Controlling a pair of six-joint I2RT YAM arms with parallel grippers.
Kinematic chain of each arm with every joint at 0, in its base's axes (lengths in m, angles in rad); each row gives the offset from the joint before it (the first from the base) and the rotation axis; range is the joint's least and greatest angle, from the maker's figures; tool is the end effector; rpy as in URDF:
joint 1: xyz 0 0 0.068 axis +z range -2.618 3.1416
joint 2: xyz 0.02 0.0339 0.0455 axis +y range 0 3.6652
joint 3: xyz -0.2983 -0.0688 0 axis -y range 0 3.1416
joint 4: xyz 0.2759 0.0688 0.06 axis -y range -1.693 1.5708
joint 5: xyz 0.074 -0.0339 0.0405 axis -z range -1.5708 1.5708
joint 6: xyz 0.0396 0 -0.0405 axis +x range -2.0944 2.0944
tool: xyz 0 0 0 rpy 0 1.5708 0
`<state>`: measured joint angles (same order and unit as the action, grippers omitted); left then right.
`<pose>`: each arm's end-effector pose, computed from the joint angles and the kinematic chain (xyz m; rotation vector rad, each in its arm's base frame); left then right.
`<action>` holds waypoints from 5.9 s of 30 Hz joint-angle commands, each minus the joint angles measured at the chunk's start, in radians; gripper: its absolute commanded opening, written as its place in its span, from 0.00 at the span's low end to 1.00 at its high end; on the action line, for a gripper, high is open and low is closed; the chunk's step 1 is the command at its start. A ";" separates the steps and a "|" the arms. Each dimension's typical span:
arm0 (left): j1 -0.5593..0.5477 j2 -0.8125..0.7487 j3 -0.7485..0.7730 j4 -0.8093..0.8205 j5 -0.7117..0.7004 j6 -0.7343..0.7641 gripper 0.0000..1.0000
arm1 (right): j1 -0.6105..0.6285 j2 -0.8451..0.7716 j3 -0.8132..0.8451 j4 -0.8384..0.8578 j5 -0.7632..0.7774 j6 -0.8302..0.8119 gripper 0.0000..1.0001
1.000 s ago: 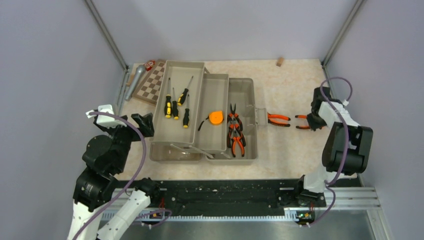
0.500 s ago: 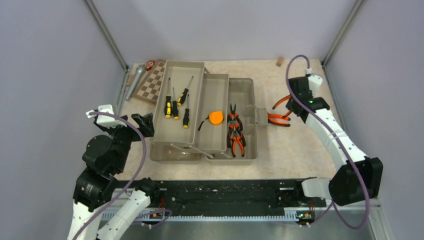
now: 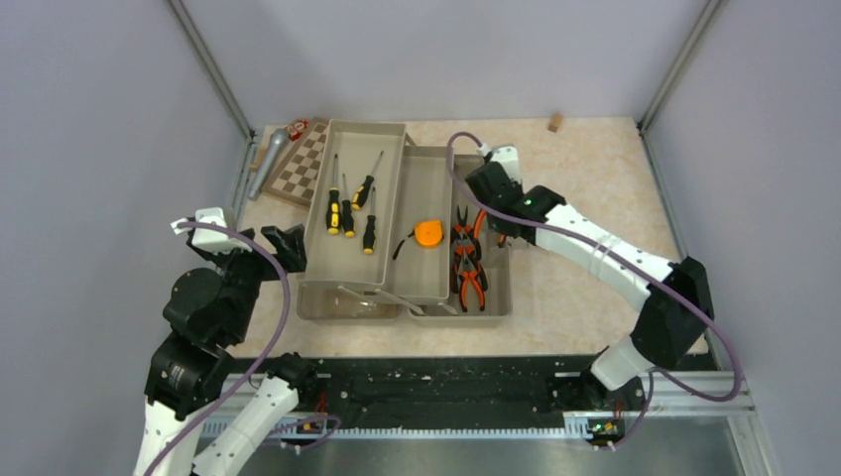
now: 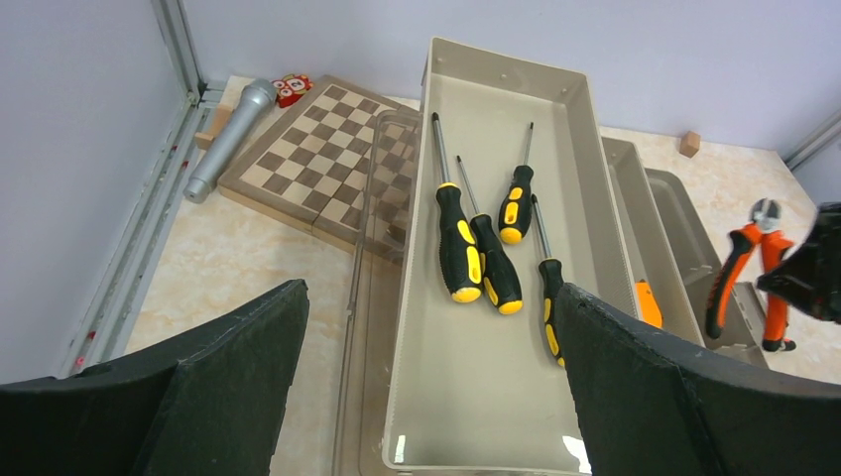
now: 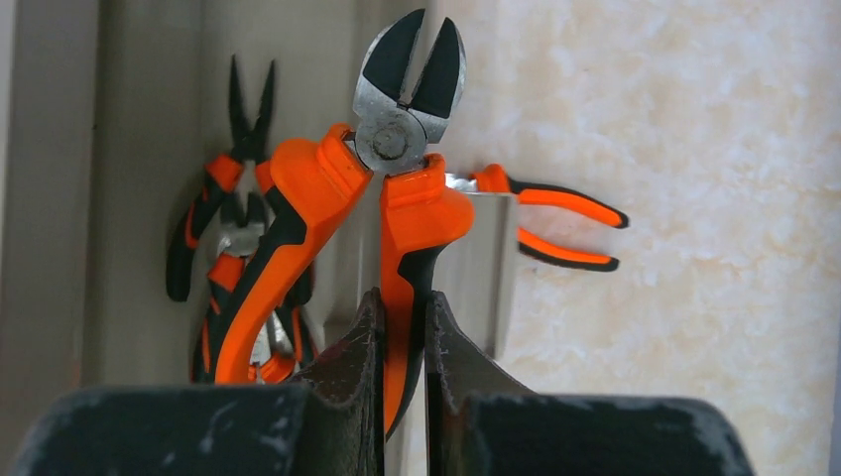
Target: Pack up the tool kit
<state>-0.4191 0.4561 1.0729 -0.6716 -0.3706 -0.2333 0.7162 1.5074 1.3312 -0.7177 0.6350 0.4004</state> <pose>0.0545 -0.0086 0.4473 -0.1343 1.6200 -0.2013 0.2791 0.2118 0.3394 -0.0965 2.2554 -0.2069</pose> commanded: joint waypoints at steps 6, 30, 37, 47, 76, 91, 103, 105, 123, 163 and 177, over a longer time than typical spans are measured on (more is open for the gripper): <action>0.002 -0.007 0.008 0.040 0.016 -0.004 0.99 | 0.070 0.104 0.090 0.073 -0.175 -0.029 0.00; 0.003 -0.003 0.038 0.011 -0.006 -0.020 0.99 | 0.033 0.200 0.060 0.174 -0.346 -0.031 0.46; 0.003 -0.012 0.051 -0.003 -0.034 -0.024 0.99 | -0.034 0.016 0.035 0.169 -0.381 -0.077 0.58; 0.003 -0.027 0.053 -0.007 -0.055 -0.017 0.99 | -0.404 -0.199 -0.163 0.212 -0.628 -0.248 0.62; 0.003 -0.020 0.073 -0.019 -0.038 -0.015 0.99 | -0.657 0.184 -0.336 0.333 -0.833 -0.425 0.55; 0.002 -0.021 0.066 -0.011 -0.032 -0.014 0.99 | -0.741 0.136 -0.399 0.248 -0.590 -0.179 0.21; 0.002 -0.027 0.064 -0.013 -0.020 -0.020 0.99 | -0.730 0.175 -0.428 0.259 -0.554 -0.097 0.31; 0.002 -0.028 0.064 -0.012 -0.019 -0.020 0.99 | -0.722 0.190 -0.423 0.250 -0.521 -0.101 0.31; 0.003 -0.020 0.058 0.005 -0.004 -0.031 0.99 | -0.552 -0.122 -0.156 0.010 -0.402 -0.065 0.00; 0.004 0.028 0.028 0.027 0.059 -0.124 0.99 | 0.011 0.224 0.076 0.286 -0.366 0.502 0.26; 0.003 0.186 0.076 0.074 0.064 -0.165 0.99 | 0.017 -0.053 -0.050 0.307 -0.370 0.385 0.51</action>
<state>-0.4194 0.6289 1.1019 -0.6708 -0.3195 -0.3645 0.7132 1.5551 1.3060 -0.4740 0.2790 0.8288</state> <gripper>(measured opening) 0.986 0.485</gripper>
